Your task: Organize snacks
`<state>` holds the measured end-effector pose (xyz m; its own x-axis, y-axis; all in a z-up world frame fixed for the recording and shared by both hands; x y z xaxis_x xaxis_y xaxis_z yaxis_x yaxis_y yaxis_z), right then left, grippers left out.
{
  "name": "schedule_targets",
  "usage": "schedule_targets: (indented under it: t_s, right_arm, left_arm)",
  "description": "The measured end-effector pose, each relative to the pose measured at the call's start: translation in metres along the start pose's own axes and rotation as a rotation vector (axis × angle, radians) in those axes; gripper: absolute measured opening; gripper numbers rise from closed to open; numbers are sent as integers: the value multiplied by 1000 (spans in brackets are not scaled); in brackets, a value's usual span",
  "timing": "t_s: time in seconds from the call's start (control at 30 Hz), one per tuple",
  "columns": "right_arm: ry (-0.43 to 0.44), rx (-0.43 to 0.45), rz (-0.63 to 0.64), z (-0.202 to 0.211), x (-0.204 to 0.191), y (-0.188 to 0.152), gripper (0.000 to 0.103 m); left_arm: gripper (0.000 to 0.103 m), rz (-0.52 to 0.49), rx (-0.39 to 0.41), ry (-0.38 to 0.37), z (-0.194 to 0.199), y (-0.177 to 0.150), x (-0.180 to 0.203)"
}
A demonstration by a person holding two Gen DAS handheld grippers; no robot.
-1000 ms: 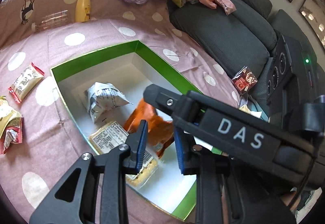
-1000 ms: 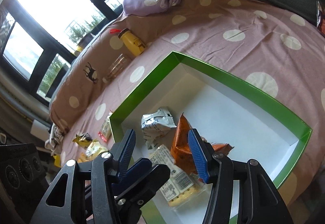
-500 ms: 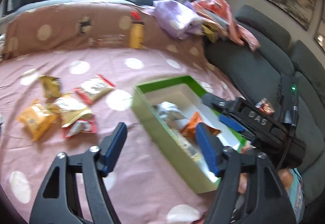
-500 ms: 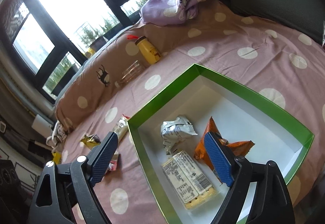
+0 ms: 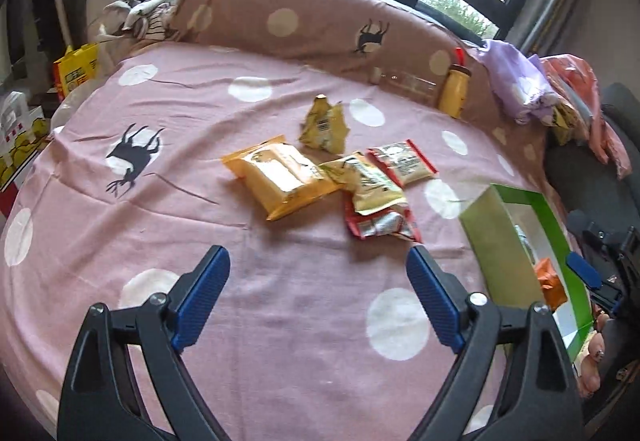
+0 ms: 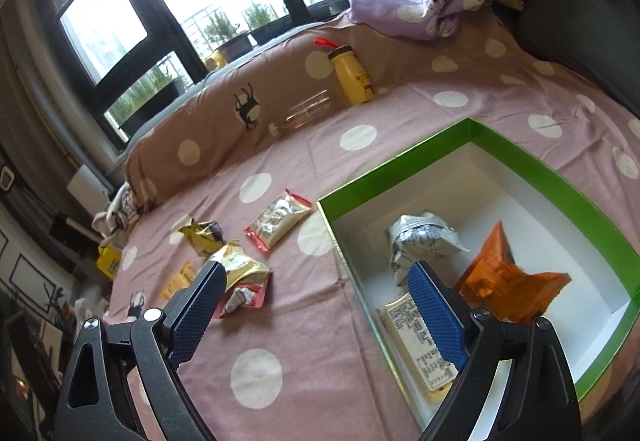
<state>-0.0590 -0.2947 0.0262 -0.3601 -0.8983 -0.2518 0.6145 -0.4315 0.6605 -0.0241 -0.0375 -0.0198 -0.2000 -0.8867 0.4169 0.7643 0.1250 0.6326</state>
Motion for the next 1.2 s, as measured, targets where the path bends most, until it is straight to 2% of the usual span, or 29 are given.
schedule_targets:
  t_s: [0.13,0.27,0.4,0.6,0.73,0.83,0.93,0.97,1.0,1.13,1.2]
  right_arm:
    - [41,-83,57,-22,-30,-14,92]
    - [85,-202,119,-52,-65,-26,92]
    - [71,-251,191,-78,-97,-22,92]
    - [-28,-278,443,-137,-152,-12,92]
    - [-42,-366,467,-174,-160,-20,92]
    - [-46,-381,479,-188,-160,-28,92]
    - [-41,-361,493,-189,-156,-33,82]
    - [-54,-335,509,-187,-155,-33,74]
    - [-70,-318,528,-186,-154,-33,61]
    - [-49,-290,504,-174,-147,-30,43]
    - [-56,-268,480,-163,-141,-28,41]
  left_arm:
    - [90,22,-1,36,-1,3,-25]
    - [90,69,-38,65,-8,0,-43]
    - [90,102,-53,59,-9,1,-51]
    - [90,83,-54,106,-7,3,-57]
    - [90,99,-62,104,-8,2,-61]
    - [90,109,-62,100,-8,3,-63]
    - [90,106,-68,102,-9,4,-62]
    - [90,103,-68,101,-9,3,-61]
    - [90,100,-67,99,-9,4,-60]
    - [90,80,-72,102,-10,2,-56]
    - [90,71,-75,107,-11,2,-55]
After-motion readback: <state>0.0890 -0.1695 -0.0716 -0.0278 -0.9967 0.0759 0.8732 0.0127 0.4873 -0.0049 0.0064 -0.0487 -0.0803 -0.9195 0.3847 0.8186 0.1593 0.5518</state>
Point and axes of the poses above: each gripper's, at about its wrist camera, not at the fingertips, and z roughly against the way its jaws point, x to its right, y to its top, the point moved 6 cm from there along -z, roughly the way its jaws point, and after that the axes turned 11 degrees about -y, right-handed, at the moved point
